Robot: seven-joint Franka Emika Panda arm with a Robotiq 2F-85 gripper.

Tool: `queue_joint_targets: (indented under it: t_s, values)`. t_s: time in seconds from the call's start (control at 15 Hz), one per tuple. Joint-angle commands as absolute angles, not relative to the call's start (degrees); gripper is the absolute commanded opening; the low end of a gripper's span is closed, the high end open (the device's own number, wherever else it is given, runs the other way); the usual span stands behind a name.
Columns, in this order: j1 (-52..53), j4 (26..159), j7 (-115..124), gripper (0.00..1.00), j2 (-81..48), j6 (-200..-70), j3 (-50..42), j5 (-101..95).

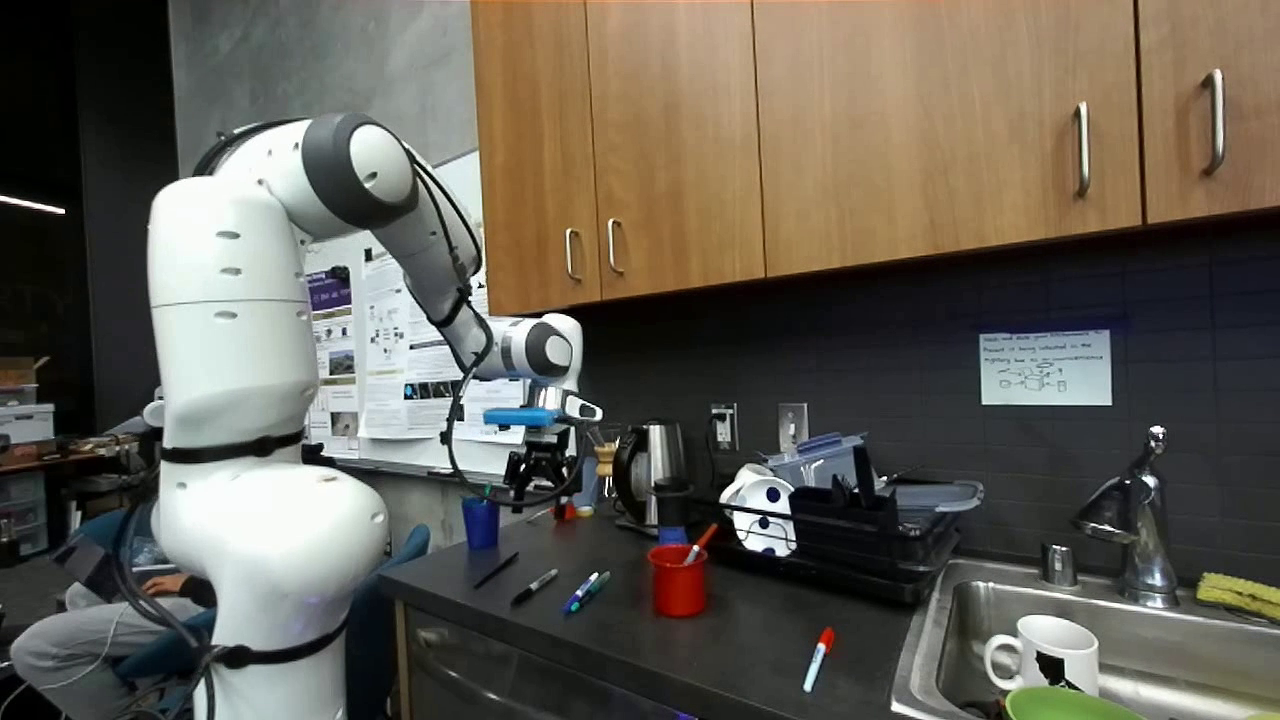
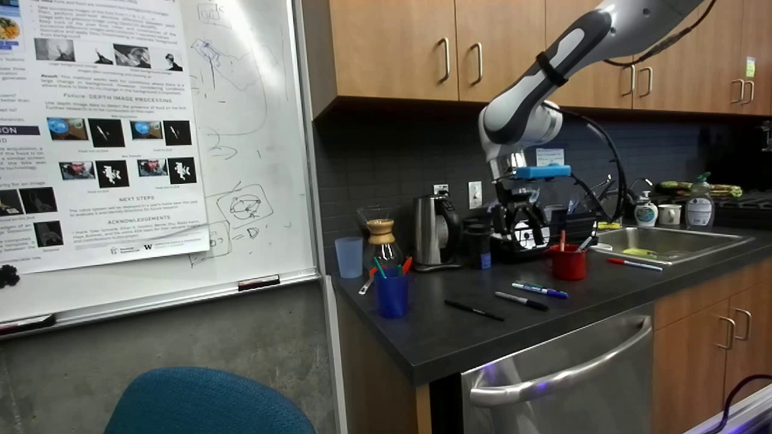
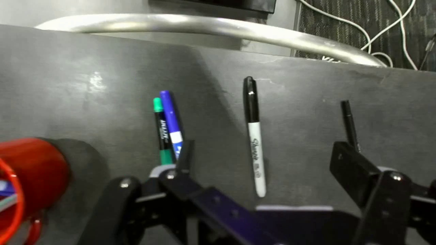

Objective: Remove the black pen from the orange cup and put it on the countertop

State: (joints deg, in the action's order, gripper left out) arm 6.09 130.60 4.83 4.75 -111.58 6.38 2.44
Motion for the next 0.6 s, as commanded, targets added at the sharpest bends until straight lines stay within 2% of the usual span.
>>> queue_joint_targets:
  t_s: [0.0, 0.53]
  values:
    - [3.15, 136.19, 4.25, 1.00, 13.72, -113.01, 3.13, 3.52]
    - [-1.07, 143.42, 3.51, 1.00, 26.11, -117.67, -0.54, 0.49]
